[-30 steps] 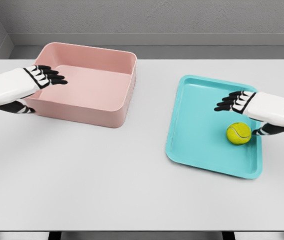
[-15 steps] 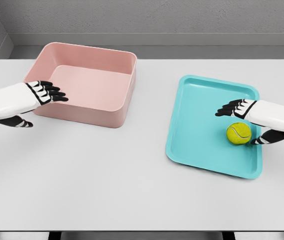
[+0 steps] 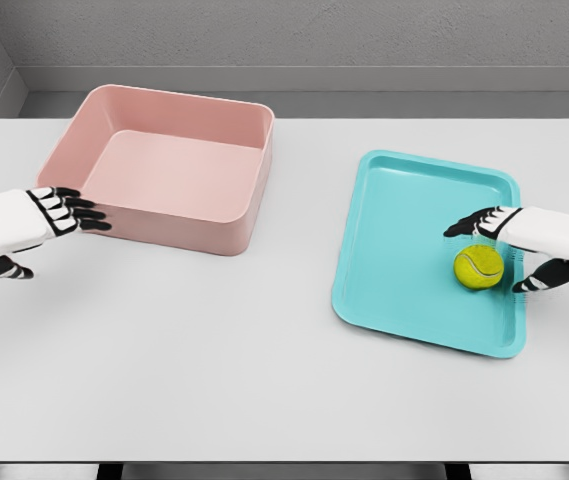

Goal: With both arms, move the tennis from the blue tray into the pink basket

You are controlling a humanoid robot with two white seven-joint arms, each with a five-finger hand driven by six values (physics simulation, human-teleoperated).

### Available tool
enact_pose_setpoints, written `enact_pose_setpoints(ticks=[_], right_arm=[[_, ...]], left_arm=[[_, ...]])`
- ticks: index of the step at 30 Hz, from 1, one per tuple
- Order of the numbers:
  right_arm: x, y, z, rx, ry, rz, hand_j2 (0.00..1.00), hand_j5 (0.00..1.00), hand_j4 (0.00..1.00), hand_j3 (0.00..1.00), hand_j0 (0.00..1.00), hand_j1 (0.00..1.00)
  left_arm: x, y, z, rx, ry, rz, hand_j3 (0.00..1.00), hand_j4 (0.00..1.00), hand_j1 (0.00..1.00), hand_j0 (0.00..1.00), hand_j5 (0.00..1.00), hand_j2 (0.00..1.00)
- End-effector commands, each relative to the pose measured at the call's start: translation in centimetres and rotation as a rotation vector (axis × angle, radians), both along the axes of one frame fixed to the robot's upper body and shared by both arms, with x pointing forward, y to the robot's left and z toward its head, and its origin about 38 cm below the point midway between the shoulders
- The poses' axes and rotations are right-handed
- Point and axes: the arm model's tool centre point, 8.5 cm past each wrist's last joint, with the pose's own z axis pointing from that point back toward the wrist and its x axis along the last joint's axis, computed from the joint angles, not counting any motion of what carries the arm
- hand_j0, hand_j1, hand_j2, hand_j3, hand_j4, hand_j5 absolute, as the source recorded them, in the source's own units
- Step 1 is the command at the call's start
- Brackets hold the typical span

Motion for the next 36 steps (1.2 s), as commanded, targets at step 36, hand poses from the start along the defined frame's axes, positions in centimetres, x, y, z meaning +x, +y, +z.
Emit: enact_pose_setpoints(ticks=[36], right_arm=[[1.2,0.6,-5.0,0.059,0.1,-0.057,0.82,0.82,0.82,0.82,0.82,0.82]], left_arm=[[-0.1,0.5,0.0,0.006,0.007,0.013,1.0,1.0,1.0,1.0,1.0,1.0]])
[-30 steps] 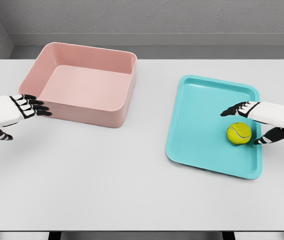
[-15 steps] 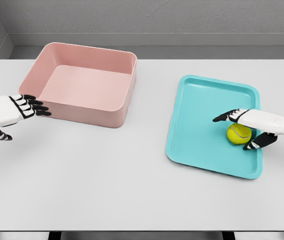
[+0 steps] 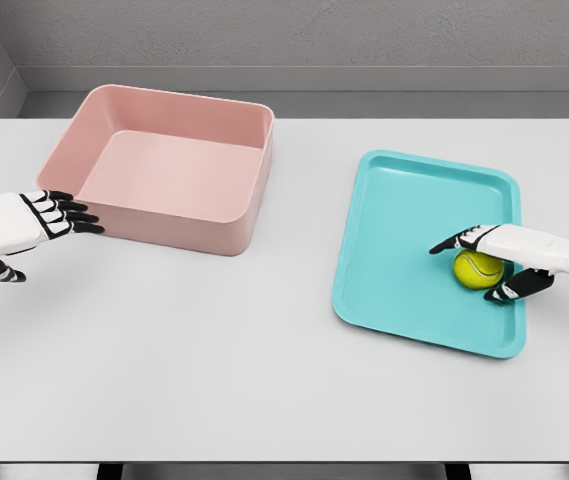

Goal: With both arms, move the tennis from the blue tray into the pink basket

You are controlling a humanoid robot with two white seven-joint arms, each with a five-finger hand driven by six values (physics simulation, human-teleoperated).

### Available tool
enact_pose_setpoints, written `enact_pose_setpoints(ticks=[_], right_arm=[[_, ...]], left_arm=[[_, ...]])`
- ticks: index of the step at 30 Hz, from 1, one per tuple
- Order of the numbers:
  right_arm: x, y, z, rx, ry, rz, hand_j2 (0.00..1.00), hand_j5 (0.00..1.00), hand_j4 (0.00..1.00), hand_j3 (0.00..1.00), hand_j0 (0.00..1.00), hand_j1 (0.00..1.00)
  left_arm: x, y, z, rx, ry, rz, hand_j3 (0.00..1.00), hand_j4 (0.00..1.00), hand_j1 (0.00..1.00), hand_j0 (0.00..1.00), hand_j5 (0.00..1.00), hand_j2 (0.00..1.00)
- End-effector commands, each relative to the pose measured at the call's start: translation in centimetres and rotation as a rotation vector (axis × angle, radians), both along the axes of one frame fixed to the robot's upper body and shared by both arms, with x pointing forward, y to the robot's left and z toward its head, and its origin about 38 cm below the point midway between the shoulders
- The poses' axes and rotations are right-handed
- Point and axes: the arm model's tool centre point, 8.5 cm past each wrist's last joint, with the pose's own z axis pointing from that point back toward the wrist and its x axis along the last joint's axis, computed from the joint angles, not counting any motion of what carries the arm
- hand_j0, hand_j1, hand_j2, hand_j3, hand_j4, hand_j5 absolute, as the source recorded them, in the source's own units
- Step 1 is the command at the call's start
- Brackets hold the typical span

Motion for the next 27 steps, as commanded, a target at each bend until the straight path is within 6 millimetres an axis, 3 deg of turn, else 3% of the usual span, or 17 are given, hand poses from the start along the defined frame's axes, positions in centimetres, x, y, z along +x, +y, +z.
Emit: enact_pose_setpoints(ticks=[1,9,20,27], right_arm=[[0.03,0.0,0.05,0.005,0.001,-0.003,0.81,0.81,0.81,0.81,0.81,0.81],[0.01,0.1,-0.17,0.0,0.002,-0.001,0.79,0.79,0.79,0.79,0.79,0.79],[-0.04,0.14,-0.22,-0.002,0.003,0.001,0.58,0.58,0.58,0.58,0.58,0.58],[0.01,0.28,0.01,0.001,-0.003,0.005,0.54,0.54,0.54,0.54,0.54,0.54]], left_arm=[[0.01,0.03,0.09,-0.004,0.0,0.002,1.0,1.0,1.0,1.0,1.0,1.0],[-0.02,0.2,0.26,0.0,-0.001,0.005,1.0,1.0,1.0,1.0,1.0,1.0],[-0.01,0.25,0.32,0.002,-0.003,0.006,1.0,1.0,1.0,1.0,1.0,1.0],[0.01,0.3,0.31,0.003,-0.003,0.007,1.0,1.0,1.0,1.0,1.0,1.0]])
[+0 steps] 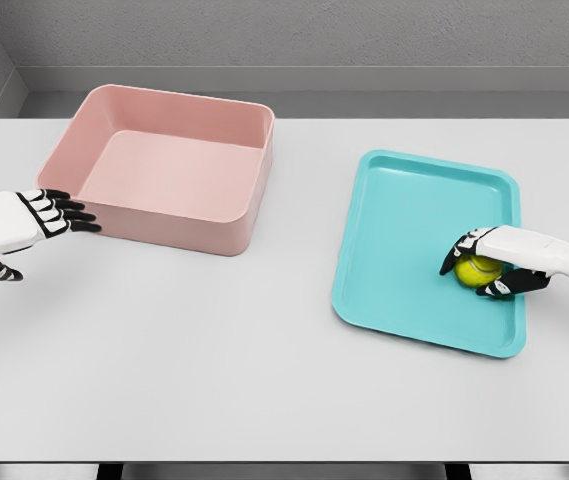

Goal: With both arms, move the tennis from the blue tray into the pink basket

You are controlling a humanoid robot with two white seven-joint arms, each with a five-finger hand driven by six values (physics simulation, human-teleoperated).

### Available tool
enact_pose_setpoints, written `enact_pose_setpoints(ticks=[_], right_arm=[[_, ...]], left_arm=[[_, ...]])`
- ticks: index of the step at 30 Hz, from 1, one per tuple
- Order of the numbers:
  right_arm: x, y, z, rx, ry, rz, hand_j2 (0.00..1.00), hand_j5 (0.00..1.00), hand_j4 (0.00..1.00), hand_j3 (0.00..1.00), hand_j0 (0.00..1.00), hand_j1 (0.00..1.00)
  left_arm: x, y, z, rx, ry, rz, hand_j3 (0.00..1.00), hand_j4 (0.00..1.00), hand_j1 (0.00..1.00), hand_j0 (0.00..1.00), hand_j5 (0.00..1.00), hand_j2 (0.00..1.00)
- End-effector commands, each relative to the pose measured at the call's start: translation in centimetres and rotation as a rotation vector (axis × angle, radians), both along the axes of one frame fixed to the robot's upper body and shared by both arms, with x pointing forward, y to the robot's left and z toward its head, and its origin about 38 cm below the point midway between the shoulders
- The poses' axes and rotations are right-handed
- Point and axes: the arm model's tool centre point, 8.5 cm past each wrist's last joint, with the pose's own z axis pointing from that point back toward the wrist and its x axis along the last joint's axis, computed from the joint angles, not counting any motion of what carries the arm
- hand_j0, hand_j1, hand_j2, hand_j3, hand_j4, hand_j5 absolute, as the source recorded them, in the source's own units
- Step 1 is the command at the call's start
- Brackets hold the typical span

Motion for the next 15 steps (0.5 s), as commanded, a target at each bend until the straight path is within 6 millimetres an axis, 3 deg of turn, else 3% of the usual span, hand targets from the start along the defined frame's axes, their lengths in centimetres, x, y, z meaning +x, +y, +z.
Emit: enact_pose_setpoints(ticks=[1,15], right_arm=[[0.0,0.0,0.2,0.007,-0.003,-0.002,0.54,0.54,0.54,0.54,0.54,0.54],[0.0,1.1,1.5,0.02,-0.034,0.035,0.49,0.49,0.49,0.49,0.49,0.49]], left_arm=[[0.0,0.1,0.1,-0.004,0.0,0.003,1.0,1.0,1.0,1.0,1.0,1.0],[0.0,0.0,0.1,-0.005,0.0,0.002,1.0,1.0,1.0,1.0,1.0,1.0]])
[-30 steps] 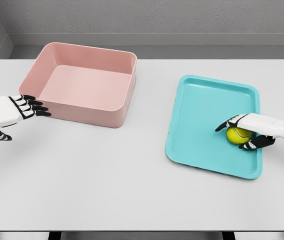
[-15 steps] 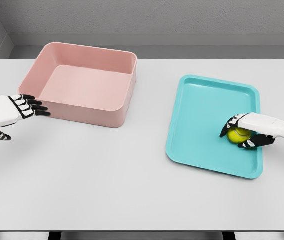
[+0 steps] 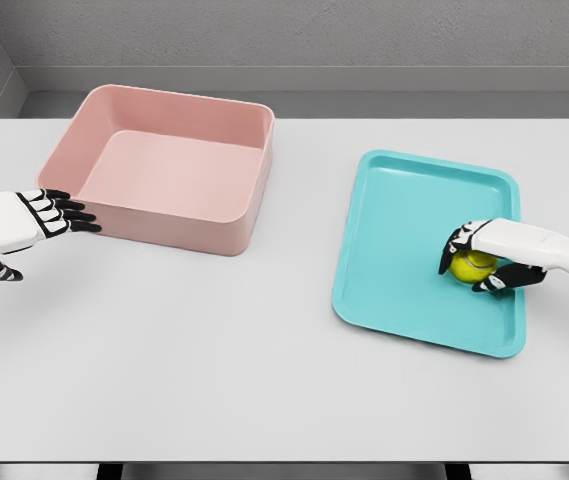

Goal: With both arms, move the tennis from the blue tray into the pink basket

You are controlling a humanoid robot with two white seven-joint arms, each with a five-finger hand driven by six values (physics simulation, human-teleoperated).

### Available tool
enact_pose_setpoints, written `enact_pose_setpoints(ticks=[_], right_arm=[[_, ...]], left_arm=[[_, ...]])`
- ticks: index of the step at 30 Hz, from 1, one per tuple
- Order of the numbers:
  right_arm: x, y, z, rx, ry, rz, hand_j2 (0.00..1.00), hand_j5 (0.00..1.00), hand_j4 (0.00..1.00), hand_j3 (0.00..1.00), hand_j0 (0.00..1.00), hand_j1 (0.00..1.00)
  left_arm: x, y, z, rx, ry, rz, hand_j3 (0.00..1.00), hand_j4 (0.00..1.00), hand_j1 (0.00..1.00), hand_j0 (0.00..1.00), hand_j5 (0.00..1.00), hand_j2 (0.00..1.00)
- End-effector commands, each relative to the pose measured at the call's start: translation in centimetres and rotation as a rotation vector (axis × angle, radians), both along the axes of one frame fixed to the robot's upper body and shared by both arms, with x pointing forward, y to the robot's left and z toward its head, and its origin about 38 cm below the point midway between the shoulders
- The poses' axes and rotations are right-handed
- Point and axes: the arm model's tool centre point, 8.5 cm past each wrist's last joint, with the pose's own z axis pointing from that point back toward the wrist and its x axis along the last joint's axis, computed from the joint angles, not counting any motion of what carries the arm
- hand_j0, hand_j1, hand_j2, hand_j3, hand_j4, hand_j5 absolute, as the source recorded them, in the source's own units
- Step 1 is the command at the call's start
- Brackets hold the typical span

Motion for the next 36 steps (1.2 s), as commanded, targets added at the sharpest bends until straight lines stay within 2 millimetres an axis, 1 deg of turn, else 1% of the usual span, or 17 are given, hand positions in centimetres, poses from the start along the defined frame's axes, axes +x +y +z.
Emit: enact_pose_setpoints(ticks=[1,2,3,6,7,10,12,13,16,19,22,28,30,32,36], right_arm=[[0.0,0.1,0.2,0.005,-0.002,0.004,0.49,0.49,0.49,0.49,0.49,0.49],[-0.2,0.6,0.5,0.0,-0.006,0.022,0.48,0.48,0.48,0.48,0.48,0.48],[-0.4,0.6,0.4,-0.021,0.012,0.04,0.42,0.42,0.42,0.42,0.42,0.42],[-0.4,0.8,0.7,-0.032,0.009,0.051,0.41,0.41,0.41,0.41,0.41,0.41],[-0.3,1.0,1.3,-0.036,-0.008,0.059,0.41,0.41,0.41,0.41,0.41,0.41],[-0.4,1.4,1.7,-0.058,-0.019,0.084,0.41,0.41,0.41,0.41,0.41,0.41],[-0.2,1.8,2.3,-0.074,-0.041,0.101,0.41,0.41,0.41,0.41,0.41,0.41],[-0.3,2.2,2.5,-0.08,-0.047,0.114,0.41,0.41,0.41,0.41,0.41,0.41],[-1.0,4.3,3.1,-0.111,-0.094,0.188,0.41,0.41,0.41,0.41,0.41,0.41],[-1.5,5.5,3.5,-0.113,-0.115,0.229,0.41,0.41,0.41,0.41,0.41,0.41],[-1.6,5.9,3.7,-0.118,-0.126,0.242,0.41,0.41,0.41,0.41,0.41,0.41],[-2.5,7.7,4.5,-0.126,-0.165,0.302,0.41,0.41,0.41,0.41,0.41,0.41],[-2.5,8.4,4.2,-0.115,-0.161,0.315,0.41,0.41,0.41,0.41,0.41,0.41],[-2.9,9.6,4.3,-0.115,-0.181,0.35,0.41,0.41,0.41,0.41,0.41,0.41],[-2.8,10.2,4.7,-0.11,-0.198,0.362,0.41,0.41,0.41,0.41,0.41,0.41]], left_arm=[[0.0,0.1,0.1,-0.004,0.0,0.004,1.0,1.0,1.0,1.0,1.0,1.0],[0.0,0.0,0.1,-0.004,0.0,0.002,1.0,1.0,1.0,1.0,1.0,1.0],[0.0,0.0,0.1,-0.004,0.0,0.002,1.0,1.0,1.0,1.0,1.0,1.0],[0.0,0.0,0.1,-0.004,0.0,0.002,1.0,1.0,1.0,1.0,1.0,1.0],[0.0,0.0,0.1,-0.005,0.0,0.001,1.0,1.0,1.0,1.0,1.0,1.0],[0.0,0.0,0.1,-0.005,0.0,0.001,1.0,1.0,1.0,1.0,1.0,1.0],[0.0,0.0,0.1,-0.005,0.0,0.001,1.0,1.0,1.0,1.0,1.0,1.0],[0.0,0.0,0.1,-0.004,0.0,0.002,1.0,1.0,1.0,1.0,1.0,1.0],[0.0,0.0,0.0,-0.004,0.002,0.003,1.0,1.0,1.0,1.0,1.0,1.0],[0.0,0.0,0.0,-0.005,0.001,0.001,1.0,1.0,1.0,1.0,1.0,1.0],[0.0,0.0,0.0,-0.005,0.001,0.001,1.0,1.0,1.0,1.0,1.0,1.0],[-0.1,0.0,-0.1,-0.001,0.004,0.001,1.0,1.0,1.0,1.0,1.0,1.0],[-0.1,0.1,-0.1,-0.001,0.004,0.004,1.0,1.0,1.0,1.0,1.0,1.0],[-0.1,0.1,-0.1,-0.001,0.004,0.002,1.0,1.0,1.0,1.0,1.0,1.0],[-0.1,0.0,-0.1,-0.003,0.004,0.002,1.0,1.0,1.0,1.0,1.0,1.0]])
